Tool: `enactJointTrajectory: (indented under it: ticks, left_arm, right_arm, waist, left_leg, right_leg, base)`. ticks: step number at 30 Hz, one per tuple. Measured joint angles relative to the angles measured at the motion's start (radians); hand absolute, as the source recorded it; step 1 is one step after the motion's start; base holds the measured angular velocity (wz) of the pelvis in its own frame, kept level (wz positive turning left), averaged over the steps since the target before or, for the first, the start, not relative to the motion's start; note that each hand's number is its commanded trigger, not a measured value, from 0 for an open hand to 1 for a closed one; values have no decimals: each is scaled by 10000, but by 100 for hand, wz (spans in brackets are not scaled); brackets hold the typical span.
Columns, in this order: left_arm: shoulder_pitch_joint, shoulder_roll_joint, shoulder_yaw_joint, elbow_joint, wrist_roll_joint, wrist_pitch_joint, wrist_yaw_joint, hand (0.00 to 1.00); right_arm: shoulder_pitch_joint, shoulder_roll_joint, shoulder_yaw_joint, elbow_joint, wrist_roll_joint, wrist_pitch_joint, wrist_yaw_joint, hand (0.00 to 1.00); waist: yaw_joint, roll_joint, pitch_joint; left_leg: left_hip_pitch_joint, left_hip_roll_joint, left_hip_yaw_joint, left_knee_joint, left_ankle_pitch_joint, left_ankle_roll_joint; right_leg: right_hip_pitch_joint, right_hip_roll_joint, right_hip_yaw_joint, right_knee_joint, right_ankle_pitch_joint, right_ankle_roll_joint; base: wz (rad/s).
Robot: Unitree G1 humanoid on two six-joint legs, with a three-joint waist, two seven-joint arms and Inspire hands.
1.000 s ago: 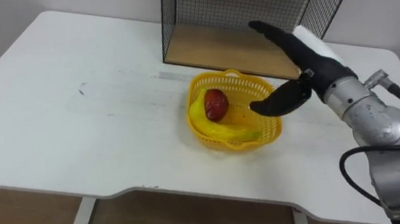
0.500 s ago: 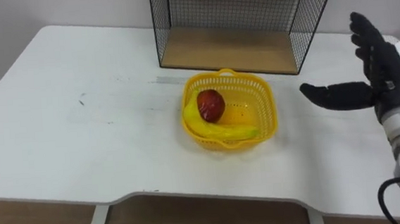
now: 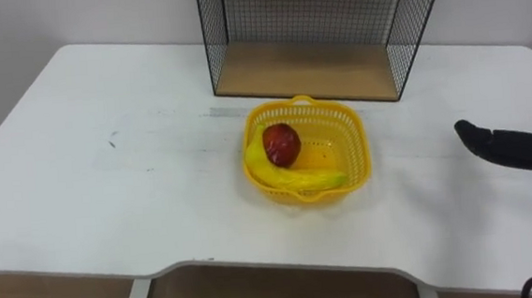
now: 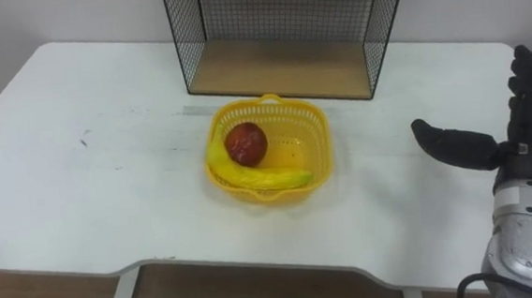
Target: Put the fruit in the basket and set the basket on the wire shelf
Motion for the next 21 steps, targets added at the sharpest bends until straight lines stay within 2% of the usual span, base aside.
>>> enactJointTrajectory:
  ticks: [2, 7, 11, 12, 15, 20, 21]
  left_arm:
    - [-14, 7, -1, -294, 448, 1, -26, 0]
    - [-50, 39, -313, -1156, 477, 1, -464, 0]
    - [-312, 38, -1105, -1262, -123, 0, -1387, 0]
    - [-411, 38, -1336, -1262, -348, 0, -1623, 0]
    - [-631, 36, -1963, -1260, -398, 5, -2339, 0]
    - [-888, 34, -2750, -1262, -386, 27, -3798, 0]
    - [-960, 33, -2852, -1262, -387, 28, -4105, 0]
  right_arm:
    - [0, 0, 7, 0, 7, 0, 109, 0]
    - [-3, 1, 28, 88, 140, -32, 177, 0]
    - [-19, 188, 116, 125, 597, -208, 227, 0]
    - [-22, 198, 159, 152, 808, -218, 282, 0]
    - [-31, 216, 518, 383, 1314, -281, 535, 0]
    - [-35, 353, 1047, 392, 1861, -303, 1259, 0]
    - [-40, 387, 1055, 392, 1933, -308, 1383, 0]
  waist:
    - [7, 12, -5]
    - [-22, 46, 23]
    - [-46, 132, 85]
    - [-59, 148, 121]
    - [-44, 102, 167]
    - [-42, -1, 203]
    - [-51, -39, 179]
  left_leg:
    - [2, -2, -1, -4, 0, 0]
    - [1, -2, -80, 12, 1, 0]
    - [-14, -11, -143, 47, 1, 1]
    - [-13, -11, -157, 49, 1, 1]
    - [-19, -8, -141, 18, 1, 0]
    - [-131, -8, -29, 3, 2, 1]
    - [-151, -7, -9, 6, 2, 1]
  right_leg:
    - [2, -1, -4, -5, 0, 0]
    - [46, -5, -93, -27, 0, 0]
    - [135, -12, -157, -129, 0, 0]
    - [142, -11, -167, -137, 0, 0]
    - [114, 4, -129, -145, -2, 4]
    - [-55, 3, -51, -134, -1, 4]
    - [-129, 2, -44, -118, 0, 3]
  base:
    - [0]
    - [4]
    - [5]
    - [0]
    - [-1]
    - [-6]
    - [-4]
